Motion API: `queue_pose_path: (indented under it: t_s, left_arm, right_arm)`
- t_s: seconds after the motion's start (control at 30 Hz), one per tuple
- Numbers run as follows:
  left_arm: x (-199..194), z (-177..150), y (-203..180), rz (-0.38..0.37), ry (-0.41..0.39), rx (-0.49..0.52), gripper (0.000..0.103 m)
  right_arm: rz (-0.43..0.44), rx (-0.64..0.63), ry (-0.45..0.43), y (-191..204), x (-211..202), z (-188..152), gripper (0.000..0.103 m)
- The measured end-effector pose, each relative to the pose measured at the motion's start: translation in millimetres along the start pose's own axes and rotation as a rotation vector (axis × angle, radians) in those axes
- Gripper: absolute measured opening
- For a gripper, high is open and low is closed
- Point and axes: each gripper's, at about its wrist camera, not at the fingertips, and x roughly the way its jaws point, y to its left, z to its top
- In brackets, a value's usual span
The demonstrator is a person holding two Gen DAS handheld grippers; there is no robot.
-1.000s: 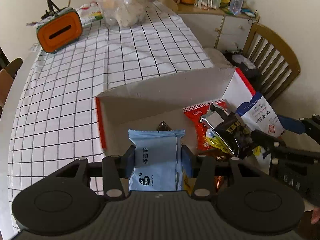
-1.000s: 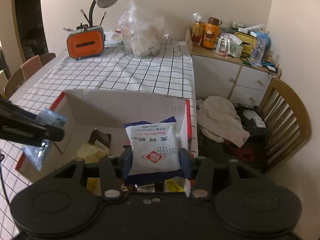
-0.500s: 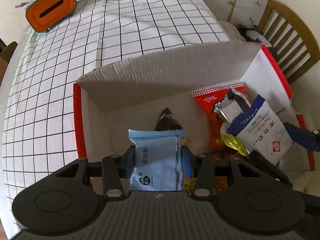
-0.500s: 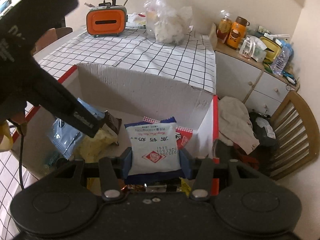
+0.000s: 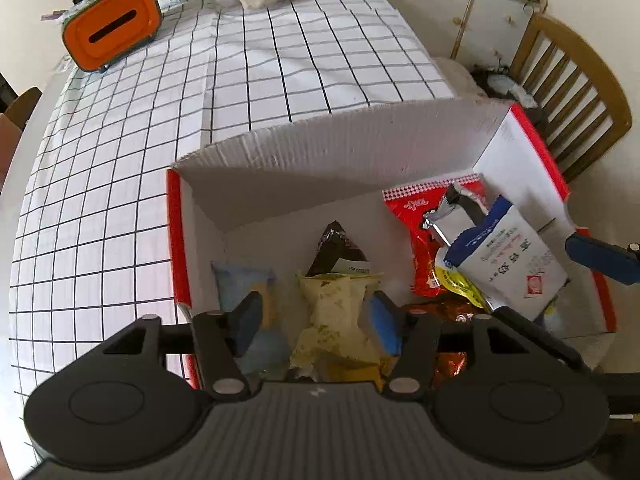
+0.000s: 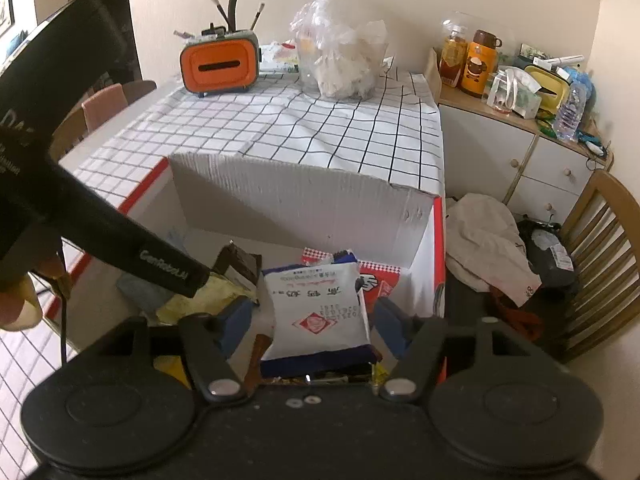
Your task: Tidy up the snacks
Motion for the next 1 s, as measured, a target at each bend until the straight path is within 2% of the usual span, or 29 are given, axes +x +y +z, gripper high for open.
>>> queue_pose_path:
  t_s: [0.13,0.27,0.4,0.57,0.7,1.0]
  left_arm:
    - [-15.9,-5.3,3.3,-0.017,-0.044,-0.007,0.065]
    - [-35.9,-13.1,6.0,-0.038,-0.104,-0.010,0.077]
    - [-55.7,-21.2,6.8,-0.058,-0.161,-0.001,0.078]
    - [-79.1,-34.7,9.6,-0.059,-0.236,0.014,0.083]
    - [-94.1,-45.8,10.7,-0.062,-0.281,0.021,0.084]
    - [-122.8,-73.1,18.2,-0.073,-0.367,0.013,0.087]
  right_arm:
    - [0.021,0.032,-0.023,-2.5,-12.7,1.7,0.078]
    - [0.034,0.055,-0.052,-2.9,-26.6,2.0,0.082]
    - [0.046,0.069,-0.088,-2.7,-41.4,0.3,0.086]
    - [0.067,0.087,-0.131,0.8,-57.8,-1.9,0.087]
    - [0.090,0.109,-0.185,3.3,-72.9,-4.9,0.101]
    - [0.111,0.128,-0.253,13.8,-97.9,-11.5,0.103]
